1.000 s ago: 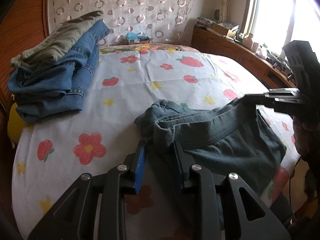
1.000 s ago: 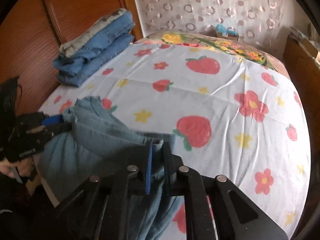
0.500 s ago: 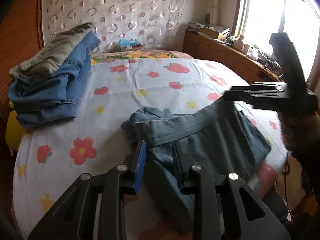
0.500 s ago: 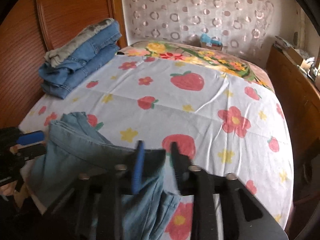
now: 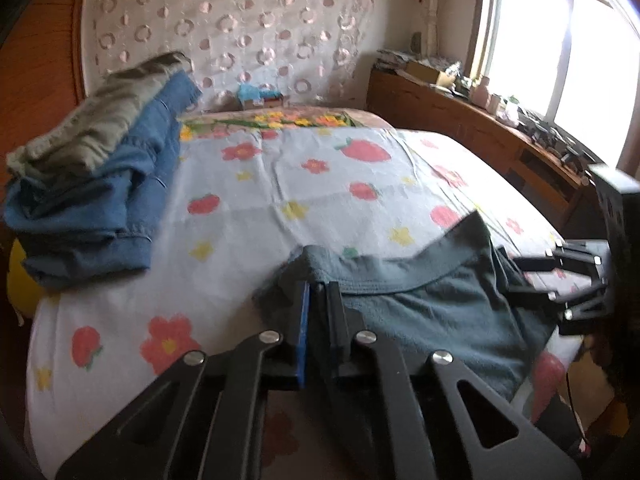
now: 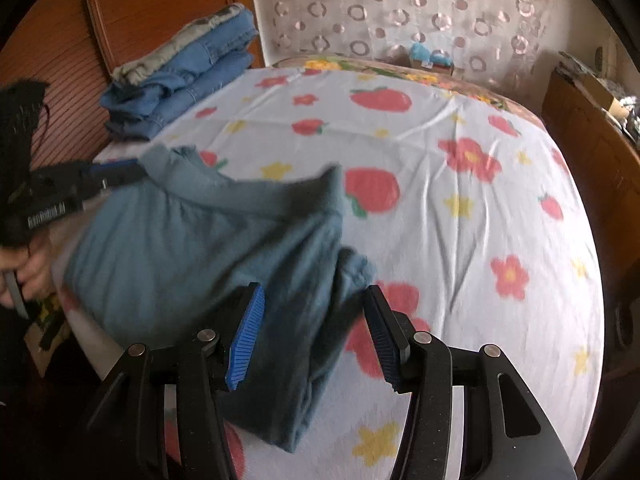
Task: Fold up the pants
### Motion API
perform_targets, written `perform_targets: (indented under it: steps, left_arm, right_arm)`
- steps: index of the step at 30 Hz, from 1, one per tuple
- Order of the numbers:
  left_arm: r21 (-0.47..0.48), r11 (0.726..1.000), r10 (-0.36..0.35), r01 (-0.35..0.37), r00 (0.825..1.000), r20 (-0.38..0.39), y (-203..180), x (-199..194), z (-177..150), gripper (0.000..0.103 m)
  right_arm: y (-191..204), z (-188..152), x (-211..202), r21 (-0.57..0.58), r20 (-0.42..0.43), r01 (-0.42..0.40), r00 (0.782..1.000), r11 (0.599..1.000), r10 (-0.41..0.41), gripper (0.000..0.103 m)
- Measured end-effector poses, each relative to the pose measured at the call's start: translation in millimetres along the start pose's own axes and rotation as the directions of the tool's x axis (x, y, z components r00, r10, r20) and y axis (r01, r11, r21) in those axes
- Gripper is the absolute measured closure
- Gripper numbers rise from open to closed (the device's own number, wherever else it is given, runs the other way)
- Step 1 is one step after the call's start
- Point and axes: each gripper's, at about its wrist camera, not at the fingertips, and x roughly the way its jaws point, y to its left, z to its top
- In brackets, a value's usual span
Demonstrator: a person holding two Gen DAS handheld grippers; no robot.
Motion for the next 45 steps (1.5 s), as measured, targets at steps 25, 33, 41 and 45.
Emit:
perform_targets:
  steps: [25,33,41,45]
  left_arm:
    - [0.049,0.998,-0.043,0.047,0.996,-0.074,-30.2,-29.6,-49.8,0.076]
    - [0.039,0.999,-0.033,0.036,0.996,-0.088,-27.9,-22.4,-57.0,0.074]
    - [0.036,0.999,-0.035,0.038,0.996,-0.077,-25.2,-22.3,-59.4,0.070]
    - [0.032,0.999,-0.027,0.029,0.997,-0.072,-24.6,-21.5,-59.9,0.068]
  right_arm:
    - [11.2,-51.9,-40.6,0.052,0.068,-0.061,0.996,0.997,0.058,0.057]
    - [11.1,-54.6,-42.4,0.039,0.071,-0.071,0.995,0.997,0.068,0.095]
    - [6.4,-56.5,-51.2,0.065,0.105,-0.027,0.994,0.998,0.020,0.097]
    - [6.6,-57.9,-48.3,0.068,0.094,-0.038,0.995,0.997,0.032,0.097]
